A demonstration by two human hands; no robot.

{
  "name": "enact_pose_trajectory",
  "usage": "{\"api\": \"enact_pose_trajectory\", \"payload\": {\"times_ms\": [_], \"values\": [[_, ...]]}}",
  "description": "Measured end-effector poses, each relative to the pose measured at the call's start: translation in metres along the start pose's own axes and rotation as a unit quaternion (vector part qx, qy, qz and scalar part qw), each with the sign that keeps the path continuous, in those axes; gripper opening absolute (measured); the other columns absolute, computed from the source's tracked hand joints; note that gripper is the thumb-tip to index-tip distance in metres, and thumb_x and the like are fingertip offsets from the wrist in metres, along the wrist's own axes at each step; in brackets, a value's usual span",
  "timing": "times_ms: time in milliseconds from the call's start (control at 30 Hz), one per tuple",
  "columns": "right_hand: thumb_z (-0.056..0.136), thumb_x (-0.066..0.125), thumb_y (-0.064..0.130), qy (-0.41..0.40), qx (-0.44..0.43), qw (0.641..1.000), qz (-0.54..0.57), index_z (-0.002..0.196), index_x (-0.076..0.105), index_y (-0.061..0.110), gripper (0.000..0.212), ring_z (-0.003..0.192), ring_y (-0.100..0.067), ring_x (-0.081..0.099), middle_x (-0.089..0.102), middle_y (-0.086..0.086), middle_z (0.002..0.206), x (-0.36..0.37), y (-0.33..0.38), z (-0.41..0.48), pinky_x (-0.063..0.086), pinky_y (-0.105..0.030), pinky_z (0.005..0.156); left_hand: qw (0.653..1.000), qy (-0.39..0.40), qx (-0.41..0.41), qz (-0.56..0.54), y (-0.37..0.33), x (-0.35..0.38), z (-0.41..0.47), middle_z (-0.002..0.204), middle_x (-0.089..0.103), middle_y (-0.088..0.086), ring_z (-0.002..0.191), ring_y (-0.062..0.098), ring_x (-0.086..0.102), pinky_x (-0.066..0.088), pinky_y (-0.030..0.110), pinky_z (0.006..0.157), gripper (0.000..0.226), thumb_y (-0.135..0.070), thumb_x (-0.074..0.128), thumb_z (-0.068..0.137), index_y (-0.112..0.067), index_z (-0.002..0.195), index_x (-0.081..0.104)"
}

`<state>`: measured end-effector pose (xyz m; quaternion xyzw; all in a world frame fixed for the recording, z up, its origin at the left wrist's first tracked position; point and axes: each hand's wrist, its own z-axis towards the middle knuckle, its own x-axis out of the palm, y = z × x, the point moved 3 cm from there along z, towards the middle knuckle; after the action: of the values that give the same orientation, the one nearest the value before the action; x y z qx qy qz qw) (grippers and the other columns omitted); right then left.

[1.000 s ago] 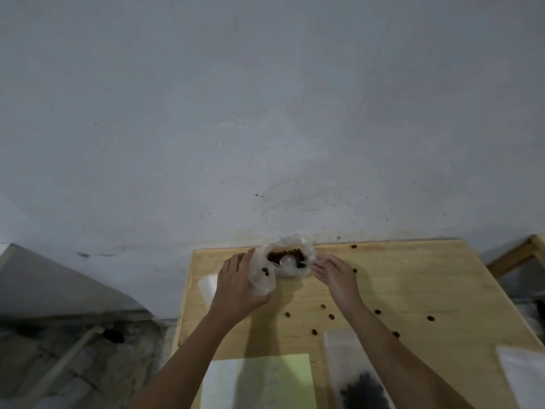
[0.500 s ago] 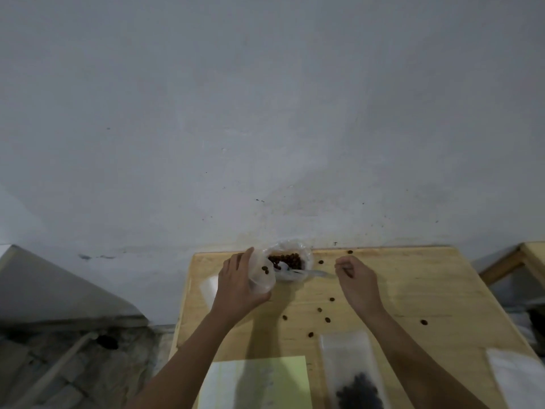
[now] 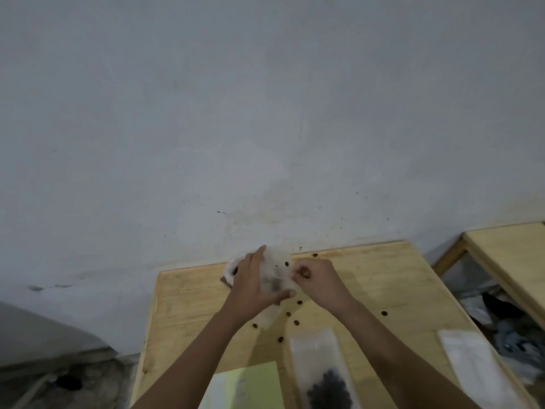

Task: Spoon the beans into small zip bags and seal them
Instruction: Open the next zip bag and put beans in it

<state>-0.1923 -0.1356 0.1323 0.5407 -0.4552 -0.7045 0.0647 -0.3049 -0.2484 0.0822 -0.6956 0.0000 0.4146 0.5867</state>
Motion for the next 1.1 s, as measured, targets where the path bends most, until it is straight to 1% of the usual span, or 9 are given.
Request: {"api": "enact_pose_trajectory", "payload": {"times_ms": [67,167,333,433,533,700,800,933,1100], "values": [[0.089,0.059,0.011,-0.065,-0.009,0.997,0.034,0.080,0.064,0.013,0.010,0.074,-0.003,0.060,0.064,0.005,0.076,-0.019,-0.003,0.001,0.045,-0.012,0.069,0.995,0.010,-0.015,-0.094,-0.010,-0.007,0.002,0.126,0.044,-0.006,0.115,0.010,0.046,0.044,0.028,0.094,0.088,-0.048,0.072,0.075,-0.026,0.144,0.024],[0.091,0.057,0.013,-0.128,-0.059,0.989,0.043,0.094,0.065,0.013,0.008,0.080,0.004,0.058,0.063,0.009,0.084,-0.041,0.001,0.002,0.045,-0.005,0.070,0.989,-0.034,0.005,-0.144,-0.028,-0.015,0.008,0.101,0.059,-0.002,0.086,0.012,0.060,0.050,0.024,0.067,0.052,-0.030,0.056,0.092,-0.021,0.138,0.035],[0.092,0.057,0.013,-0.160,-0.122,0.977,0.071,0.106,0.065,0.013,0.016,0.087,0.010,0.059,0.063,0.014,0.095,-0.059,0.016,0.006,0.044,-0.003,0.072,0.964,-0.127,0.042,-0.229,-0.055,-0.028,0.018,0.089,0.067,0.009,0.082,0.025,0.066,0.052,0.044,0.075,0.023,-0.037,0.049,0.094,-0.033,0.116,0.052],[0.090,0.060,0.017,-0.145,-0.131,0.976,0.096,0.110,0.062,0.019,0.020,0.095,0.007,0.058,0.062,0.017,0.100,-0.064,0.022,0.009,0.046,-0.005,0.078,0.959,-0.151,0.049,-0.236,-0.067,-0.037,0.021,0.087,0.066,0.012,0.085,0.028,0.063,0.052,0.044,0.078,0.017,-0.033,0.050,0.094,-0.038,0.110,0.054],[0.089,0.062,0.018,-0.140,-0.133,0.976,0.103,0.107,0.060,0.025,0.020,0.096,0.005,0.058,0.060,0.021,0.100,-0.069,0.028,0.010,0.046,-0.007,0.079,0.951,-0.140,0.054,-0.269,-0.076,-0.041,0.022,0.095,0.068,0.007,0.091,0.025,0.064,0.053,0.041,0.082,0.020,-0.022,0.051,0.096,-0.027,0.114,0.056],[0.086,0.064,0.011,-0.173,-0.094,0.964,0.177,0.092,0.056,0.034,0.025,0.081,-0.001,0.060,0.062,0.010,0.087,-0.073,0.038,0.010,0.049,-0.010,0.071,0.938,-0.157,0.050,-0.304,-0.084,-0.050,0.023,0.096,0.068,0.004,0.093,0.021,0.066,0.054,0.031,0.079,0.013,-0.017,0.059,0.091,-0.019,0.104,0.059],[0.085,0.065,0.008,-0.170,-0.056,0.963,0.200,0.089,0.056,0.032,0.026,0.080,-0.009,0.062,0.061,0.007,0.080,-0.072,0.039,0.014,0.049,-0.010,0.068,0.929,-0.159,0.043,-0.332,-0.086,-0.055,0.023,0.089,0.070,0.010,0.086,0.019,0.068,0.054,0.027,0.079,0.012,-0.010,0.065,0.086,-0.010,0.098,0.063],[0.084,0.065,0.005,-0.157,-0.039,0.967,0.197,0.091,0.058,0.023,0.020,0.074,-0.002,0.059,0.060,0.007,0.076,-0.068,0.041,0.015,0.044,-0.007,0.065,0.924,-0.161,0.030,-0.344,-0.085,-0.057,0.019,0.089,0.067,0.019,0.081,0.020,0.066,0.054,0.025,0.076,0.011,-0.004,0.066,0.084,-0.007,0.095,0.063],[0.079,0.072,0.013,-0.137,-0.027,0.962,0.235,0.099,0.058,0.025,0.028,0.071,-0.008,0.060,0.063,0.005,0.072,-0.063,0.045,0.010,0.048,-0.017,0.069,0.920,-0.181,0.013,-0.346,-0.082,-0.060,0.019,0.085,0.064,0.006,0.080,0.018,0.063,0.054,0.029,0.077,0.014,-0.003,0.066,0.084,-0.013,0.093,0.064]]}}
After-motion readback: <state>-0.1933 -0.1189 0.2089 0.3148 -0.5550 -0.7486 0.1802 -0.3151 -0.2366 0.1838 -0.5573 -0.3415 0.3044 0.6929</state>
